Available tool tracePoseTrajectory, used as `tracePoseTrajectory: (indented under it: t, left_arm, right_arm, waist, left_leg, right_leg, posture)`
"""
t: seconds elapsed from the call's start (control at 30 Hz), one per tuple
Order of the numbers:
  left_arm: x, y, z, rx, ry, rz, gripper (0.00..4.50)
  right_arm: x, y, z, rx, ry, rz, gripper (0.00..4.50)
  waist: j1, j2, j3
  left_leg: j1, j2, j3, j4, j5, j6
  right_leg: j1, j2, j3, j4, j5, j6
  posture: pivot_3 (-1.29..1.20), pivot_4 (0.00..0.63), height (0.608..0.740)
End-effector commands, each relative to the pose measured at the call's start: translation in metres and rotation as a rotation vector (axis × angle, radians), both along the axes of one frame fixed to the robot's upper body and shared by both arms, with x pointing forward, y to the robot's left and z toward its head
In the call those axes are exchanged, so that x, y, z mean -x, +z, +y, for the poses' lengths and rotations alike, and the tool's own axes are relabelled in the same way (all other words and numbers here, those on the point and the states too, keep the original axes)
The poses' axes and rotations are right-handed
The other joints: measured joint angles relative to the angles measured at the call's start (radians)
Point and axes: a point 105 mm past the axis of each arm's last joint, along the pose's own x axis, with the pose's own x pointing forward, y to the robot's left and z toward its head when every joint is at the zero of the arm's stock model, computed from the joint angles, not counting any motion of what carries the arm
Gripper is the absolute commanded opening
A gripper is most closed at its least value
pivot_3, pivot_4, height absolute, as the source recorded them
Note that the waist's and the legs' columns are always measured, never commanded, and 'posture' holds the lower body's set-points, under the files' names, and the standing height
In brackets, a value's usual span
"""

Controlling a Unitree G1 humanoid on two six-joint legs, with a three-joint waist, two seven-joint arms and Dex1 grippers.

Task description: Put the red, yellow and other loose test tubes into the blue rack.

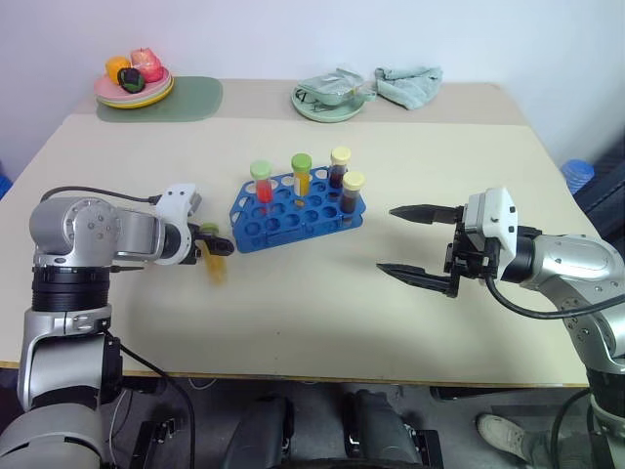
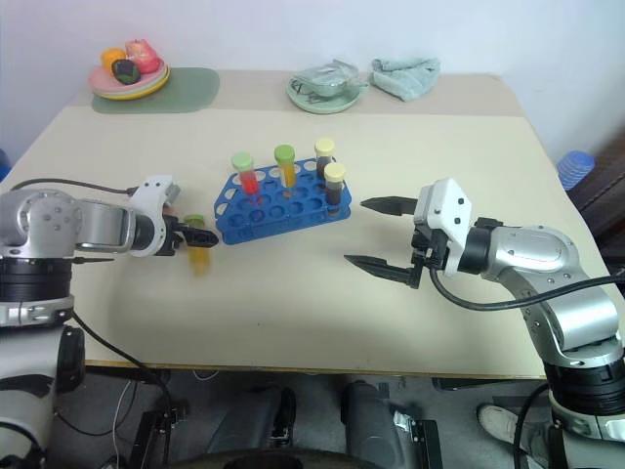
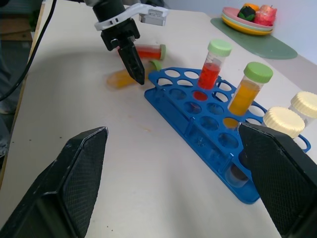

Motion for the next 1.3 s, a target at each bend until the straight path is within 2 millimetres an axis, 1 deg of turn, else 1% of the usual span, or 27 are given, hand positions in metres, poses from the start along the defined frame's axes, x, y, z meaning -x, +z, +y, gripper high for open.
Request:
tracePoseTrajectory:
  t: [0.03, 0.33, 0.4, 0.57, 0.67, 0.83, 0.87, 1.0, 1.1, 1.17, 1.23, 1.27, 1.3]
  left_arm:
    - [-0.001, -0.001, 0.01, -0.01, 0.092, 0.014, 4.31]
    - [-0.003, 0.006, 0.041, -0.051, 0.31, 0.03, 4.31]
    - [-0.002, 0.006, 0.042, -0.049, 0.323, 0.033, 4.31]
    - [-0.003, 0.006, 0.034, -0.02, 0.323, 0.047, 4.31]
    - [-0.002, 0.001, 0.029, -0.012, 0.324, 0.067, 3.44]
    - [0.001, -0.003, 0.023, -0.007, 0.328, 0.078, 0.98]
    - [0.001, -0.002, 0.022, -0.004, 0.324, 0.076, 0.78]
    - [0.001, 0.004, 0.014, 0.027, 0.287, 0.051, 0.77]
    - [-0.001, 0.022, 0.0, 0.112, 0.212, -0.03, 0.77]
    - [0.002, 0.04, -0.006, 0.151, 0.152, -0.122, 0.77]
    - [0.007, 0.063, -0.012, 0.213, 0.097, -0.251, 0.77]
    - [0.011, 0.074, -0.016, 0.232, 0.063, -0.319, 0.77]
    - [0.015, 0.09, -0.02, 0.244, 0.025, -0.431, 0.77]
  right_arm:
    - [0.002, 0.01, 0.001, -0.004, 0.013, -0.033, 4.29]
    - [0.001, 0.01, 0.0, -0.002, 0.017, -0.029, 4.29]
    - [0.001, 0.01, 0.0, -0.003, 0.018, -0.028, 4.29]
    - [-0.001, 0.01, 0.001, -0.003, 0.024, -0.026, 4.29]
    - [-0.001, 0.01, 0.001, -0.001, 0.027, -0.024, 4.33]
    - [-0.001, 0.01, 0.0, 0.002, 0.027, -0.022, 4.33]
    - [0.0, 0.01, -0.001, 0.002, 0.026, -0.022, 4.33]
    - [0.0, 0.009, -0.001, 0.002, 0.02, -0.021, 4.33]
    - [0.0, 0.009, 0.0, 0.0, 0.018, -0.02, 4.33]
    - [0.0, 0.01, 0.0, -0.001, 0.017, -0.019, 4.33]
    - [0.0, 0.011, 0.0, -0.006, 0.014, -0.019, 4.33]
    - [-0.001, 0.011, 0.0, -0.009, 0.012, -0.019, 4.33]
    - [-0.002, 0.012, 0.001, -0.013, 0.011, -0.019, 4.33]
  waist:
    - [0.0, 0.0, 0.0]
    - [-0.021, 0.0, 0.0]
    - [-0.024, 0.0, 0.0]
    - [-0.021, 0.0, 0.0]
    - [-0.021, 0.0, 0.0]
    - [-0.02, 0.0, 0.0]
    - [-0.02, 0.0, 0.0]
    - [-0.019, 0.0, 0.0]
    - [-0.019, -0.001, 0.0]
    - [-0.021, -0.001, 0.0]
    - [-0.025, -0.001, 0.0]
    - [-0.026, -0.001, 0.0]
    - [-0.026, 0.0, 0.0]
  left_leg:
    - [0.0, 0.0, 0.0, 0.0, 0.0, 0.0]
    - [0.003, 0.0, 0.0, 0.0, 0.001, -0.002]
    - [0.003, 0.0, 0.0, 0.0, 0.001, -0.003]
    - [0.003, 0.0, 0.0, 0.0, 0.002, -0.003]
    - [0.003, -0.001, 0.0, 0.0, 0.002, -0.003]
    - [0.003, -0.001, 0.0, 0.0, 0.002, -0.003]
    - [0.003, -0.001, 0.0, 0.0, 0.002, -0.003]
    - [0.003, -0.001, 0.0, 0.001, 0.002, -0.003]
    - [0.003, -0.001, 0.0, 0.001, 0.002, -0.003]
    - [0.002, -0.001, 0.0, 0.001, 0.002, -0.003]
    - [0.002, -0.001, 0.0, 0.001, 0.002, -0.004]
    - [0.002, -0.001, 0.0, 0.001, 0.002, -0.004]
    - [0.002, -0.001, 0.0, 0.001, 0.002, -0.004]
  right_leg:
    - [0.0, 0.0, 0.0, 0.0, 0.0, 0.0]
    - [0.0, 0.001, 0.001, 0.004, 0.0, 0.0]
    - [0.0, 0.001, 0.001, 0.005, 0.0, 0.0]
    - [0.0, 0.001, 0.001, 0.006, 0.0, 0.0]
    - [0.0, 0.0, 0.001, 0.006, 0.0, 0.0]
    - [0.0, 0.0, 0.001, 0.006, 0.0, 0.0]
    - [0.0, 0.0, 0.001, 0.006, 0.0, 0.0]
    - [0.0, 0.0, 0.001, 0.006, 0.0, 0.0]
    - [0.0, 0.0, 0.001, 0.006, 0.0, 0.0]
    - [-0.001, 0.0, 0.001, 0.006, 0.0, 0.0]
    - [-0.001, 0.0, 0.001, 0.006, 0.0, 0.0]
    - [-0.001, 0.0, 0.001, 0.006, 0.0, 0.0]
    - [-0.001, 0.0, 0.001, 0.006, 0.0, 0.0]
  posture:
    - [0.0, 0.15, 0.74]
    - [0.0, 0.15, 0.74]
    - [0.0, 0.15, 0.74]
    - [0.0, 0.15, 0.74]
    - [0.0, 0.15, 0.74]
    - [0.0, 0.15, 0.74]
    - [0.0, 0.15, 0.74]
    - [0.0, 0.15, 0.74]
    - [0.0, 0.15, 0.74]
    - [0.0, 0.15, 0.74]
    - [0.0, 0.15, 0.74]
    - [0.0, 0.15, 0.74]
    - [0.0, 0.15, 0.74]
